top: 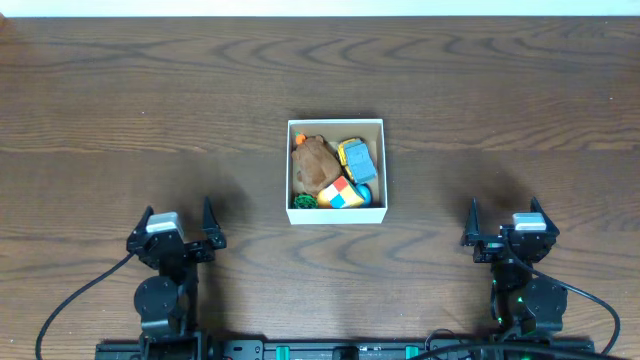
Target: Pack container
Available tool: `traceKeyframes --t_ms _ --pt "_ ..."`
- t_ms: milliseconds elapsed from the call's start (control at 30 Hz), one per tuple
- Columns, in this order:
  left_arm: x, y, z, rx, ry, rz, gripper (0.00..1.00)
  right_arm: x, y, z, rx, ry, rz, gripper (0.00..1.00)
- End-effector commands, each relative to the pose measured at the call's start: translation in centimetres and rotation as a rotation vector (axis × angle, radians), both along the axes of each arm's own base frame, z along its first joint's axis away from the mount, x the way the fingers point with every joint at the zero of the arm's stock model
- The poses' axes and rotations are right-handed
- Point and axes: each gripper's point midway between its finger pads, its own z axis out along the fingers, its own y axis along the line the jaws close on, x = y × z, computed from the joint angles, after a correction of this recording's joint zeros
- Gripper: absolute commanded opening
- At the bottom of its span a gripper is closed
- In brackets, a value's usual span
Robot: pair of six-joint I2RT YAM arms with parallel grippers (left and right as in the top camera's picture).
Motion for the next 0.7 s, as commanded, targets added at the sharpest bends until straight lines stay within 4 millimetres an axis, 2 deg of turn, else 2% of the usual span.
traceKeyframes --t_ms 0,667 --pt "-0.26 0.3 -1.0 0.021 0.038 0.014 0.98 -0.04 -0.01 0.04 -0.012 -0.003 0.002 0.99" --pt "-0.3 0.28 -1.59 0.02 0.063 0.013 0.98 -0.04 -0.01 0.04 -0.012 -0.003 0.002 0.99"
